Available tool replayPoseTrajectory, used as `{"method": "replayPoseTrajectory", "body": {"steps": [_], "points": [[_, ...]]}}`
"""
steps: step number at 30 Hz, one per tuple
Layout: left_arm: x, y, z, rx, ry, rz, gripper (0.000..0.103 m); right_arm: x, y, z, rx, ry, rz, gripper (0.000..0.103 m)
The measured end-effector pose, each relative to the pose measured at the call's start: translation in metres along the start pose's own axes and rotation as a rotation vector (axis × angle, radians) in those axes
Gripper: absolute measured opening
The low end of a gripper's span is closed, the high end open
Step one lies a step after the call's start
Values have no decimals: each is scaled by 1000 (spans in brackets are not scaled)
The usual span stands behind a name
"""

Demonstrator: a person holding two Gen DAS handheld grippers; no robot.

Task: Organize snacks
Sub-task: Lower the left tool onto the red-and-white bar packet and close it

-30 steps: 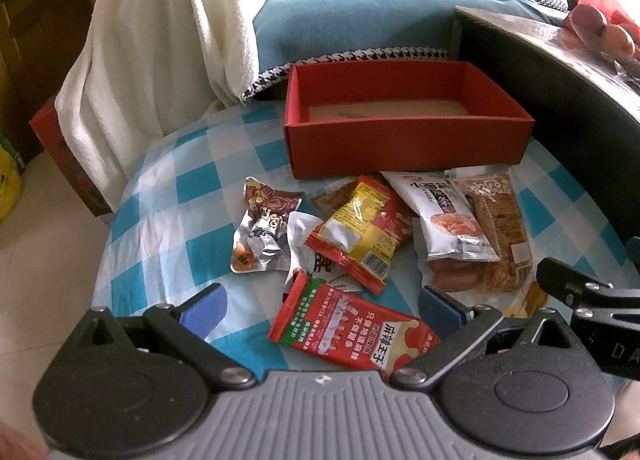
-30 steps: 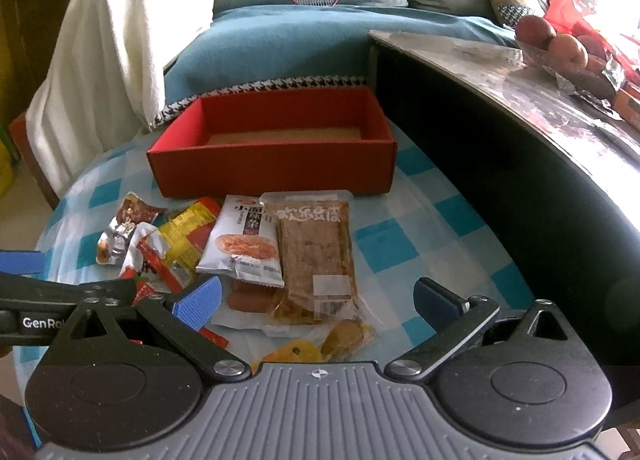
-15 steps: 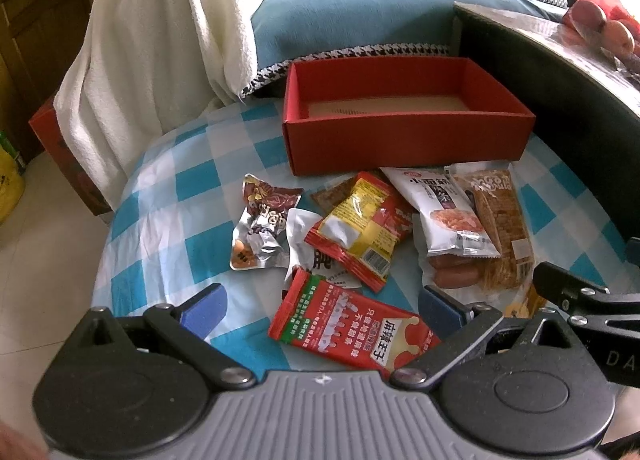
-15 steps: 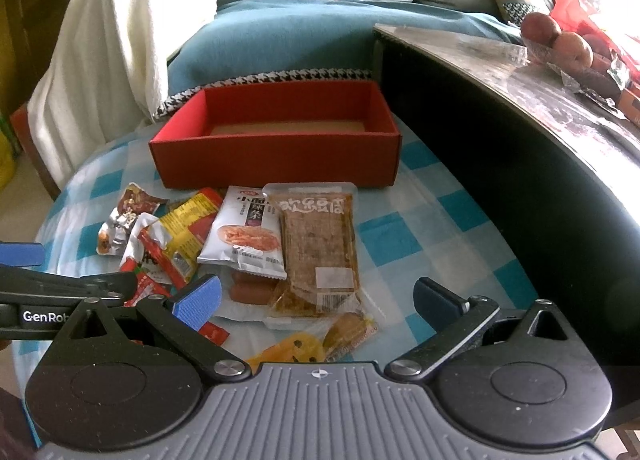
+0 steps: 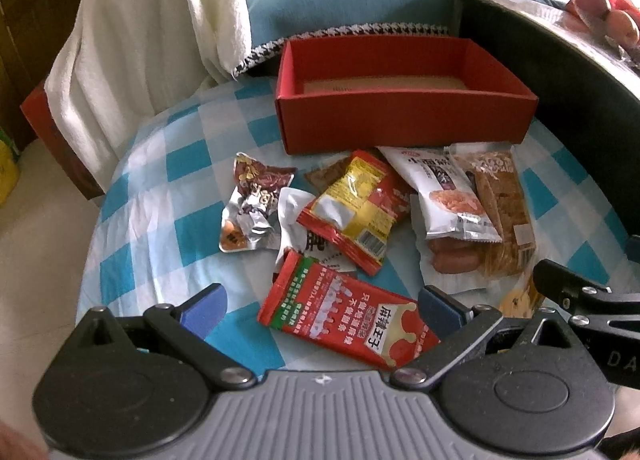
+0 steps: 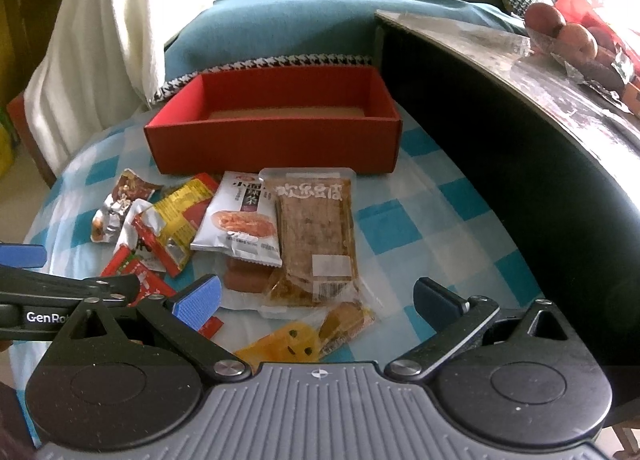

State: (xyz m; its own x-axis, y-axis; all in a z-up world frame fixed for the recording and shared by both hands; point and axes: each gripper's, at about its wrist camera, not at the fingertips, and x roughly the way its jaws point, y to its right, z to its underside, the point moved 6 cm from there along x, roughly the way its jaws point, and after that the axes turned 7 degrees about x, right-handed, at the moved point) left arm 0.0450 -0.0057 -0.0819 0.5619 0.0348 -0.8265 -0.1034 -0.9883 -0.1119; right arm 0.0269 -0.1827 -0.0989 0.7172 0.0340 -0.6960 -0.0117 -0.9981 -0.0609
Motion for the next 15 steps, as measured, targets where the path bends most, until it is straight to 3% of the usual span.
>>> {"method": "replayPoseTrajectory", "body": {"steps": [9,15], "points": [[11,2,4,-15,-51,27,97,3,5,0,8,-16,1,103],[34,-8,12,-161,-173,59,97,1,14,-4,45,-10,-6,103]]}}
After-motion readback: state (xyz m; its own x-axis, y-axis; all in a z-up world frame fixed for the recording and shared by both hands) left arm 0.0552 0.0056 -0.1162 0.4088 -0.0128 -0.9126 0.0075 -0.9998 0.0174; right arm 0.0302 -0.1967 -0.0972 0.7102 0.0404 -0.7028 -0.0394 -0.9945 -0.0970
